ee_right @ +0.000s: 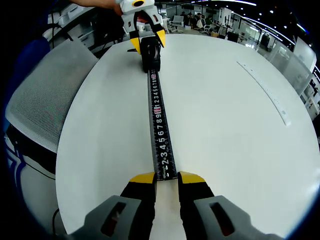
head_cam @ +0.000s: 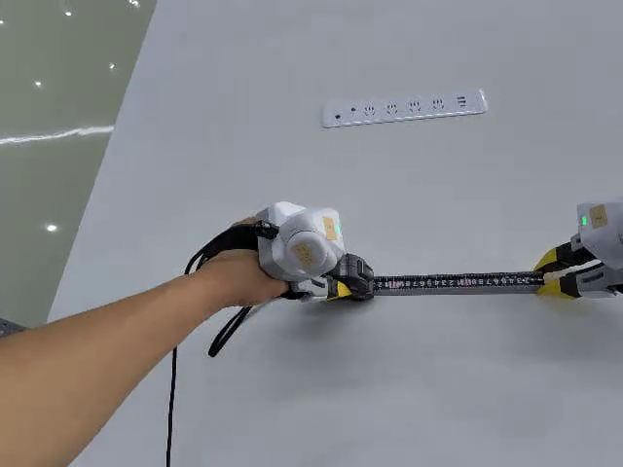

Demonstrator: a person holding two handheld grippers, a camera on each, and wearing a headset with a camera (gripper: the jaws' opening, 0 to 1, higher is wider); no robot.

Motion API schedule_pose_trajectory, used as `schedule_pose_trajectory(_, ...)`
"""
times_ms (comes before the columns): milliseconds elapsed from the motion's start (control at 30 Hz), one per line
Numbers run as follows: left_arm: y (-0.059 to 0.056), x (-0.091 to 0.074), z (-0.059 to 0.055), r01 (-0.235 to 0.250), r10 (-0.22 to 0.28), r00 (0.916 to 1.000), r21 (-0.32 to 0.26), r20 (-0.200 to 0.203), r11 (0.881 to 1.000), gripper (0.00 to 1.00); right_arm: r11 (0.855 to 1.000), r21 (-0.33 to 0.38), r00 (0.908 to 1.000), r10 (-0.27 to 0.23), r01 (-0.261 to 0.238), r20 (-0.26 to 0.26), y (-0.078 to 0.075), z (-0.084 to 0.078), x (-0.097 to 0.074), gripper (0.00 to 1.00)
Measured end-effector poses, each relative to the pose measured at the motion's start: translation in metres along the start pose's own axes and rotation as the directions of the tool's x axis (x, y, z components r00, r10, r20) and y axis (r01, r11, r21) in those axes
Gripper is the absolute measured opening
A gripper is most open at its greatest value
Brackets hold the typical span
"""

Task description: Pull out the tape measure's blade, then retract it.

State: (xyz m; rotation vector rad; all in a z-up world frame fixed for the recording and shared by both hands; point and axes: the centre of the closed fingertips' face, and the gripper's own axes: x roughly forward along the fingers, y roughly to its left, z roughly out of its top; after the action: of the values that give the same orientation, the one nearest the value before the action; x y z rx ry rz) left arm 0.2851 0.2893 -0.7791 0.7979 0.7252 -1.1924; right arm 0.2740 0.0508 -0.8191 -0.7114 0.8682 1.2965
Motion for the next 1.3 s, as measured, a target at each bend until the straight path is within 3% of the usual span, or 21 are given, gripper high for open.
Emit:
schedule_pose_trajectory(100,0.002,-0.001,0.000,-0.021,0.021,0.9998,-0.007,0.000,1.000,0.33,1.000,-0.005,1.0000,-0.002,0.002,-0.001,0.000,0.000,0.000,0.14)
schedule_pose_trajectory(267,0.005,-0.007,0.001,-0.041,0.044,0.9986,-0.116,0.028,0.992,0.32,1.000,0.020,0.9998,-0.022,0.021,0.001,-0.001,0.002,0.000,0.18)
schedule_pose_trajectory(433,0.006,-0.013,0.001,-0.065,0.071,0.9969,-0.154,0.034,0.986,0.37,0.998,0.043,0.9988,-0.047,0.047,0.014,-0.003,0.008,-0.005,0.20)
schedule_pose_trajectory(567,0.004,-0.017,0.001,-0.074,0.082,0.9959,-0.184,0.037,0.980,0.43,0.995,0.070,0.9971,-0.070,0.068,0.028,-0.003,0.012,-0.011,0.21)
schedule_pose_trajectory(633,0.004,-0.020,0.001,-0.089,0.099,0.9943,-0.201,0.040,0.975,0.44,0.989,0.121,0.9947,-0.087,0.080,0.055,-0.002,0.018,-0.015,0.22)
schedule_pose_trajectory(767,0.003,-0.027,0.001,-0.108,0.123,0.9916,-0.257,0.041,0.960,0.48,0.984,0.150,0.9915,-0.112,0.101,0.066,0.001,0.022,-0.021,0.27)
schedule_pose_trajectory(833,0.006,-0.031,0.000,-0.133,0.154,0.9872,-0.305,0.044,0.943,0.49,0.977,0.183,0.9895,-0.122,0.107,0.077,0.004,0.024,-0.024,0.30)
schedule_pose_trajectory(900,0.004,-0.035,0.000,-0.133,0.158,0.9862,-0.334,0.049,0.933,0.50,0.972,0.206,0.9868,-0.135,0.115,0.089,0.006,0.027,-0.027,0.32)
schedule_pose_trajectory(1100,-0.002,-0.045,-0.002,-0.160,0.195,0.9796,-0.388,0.050,0.907,0.58,0.951,0.275,0.9770,-0.180,0.144,0.114,0.012,0.031,-0.038,0.38)
schedule_pose_trajectory(1233,-0.006,-0.053,-0.001,-0.173,0.221,0.9733,-0.439,0.061,0.881,0.61,0.936,0.317,0.9705,-0.201,0.151,0.133,0.019,0.034,-0.044,0.42)
schedule_pose_trajectory(1300,-0.007,-0.056,-0.002,-0.187,0.241,0.9687,-0.458,0.061,0.869,0.63,0.923,0.351,0.9630,-0.222,0.157,0.153,0.019,0.036,-0.047,0.46)
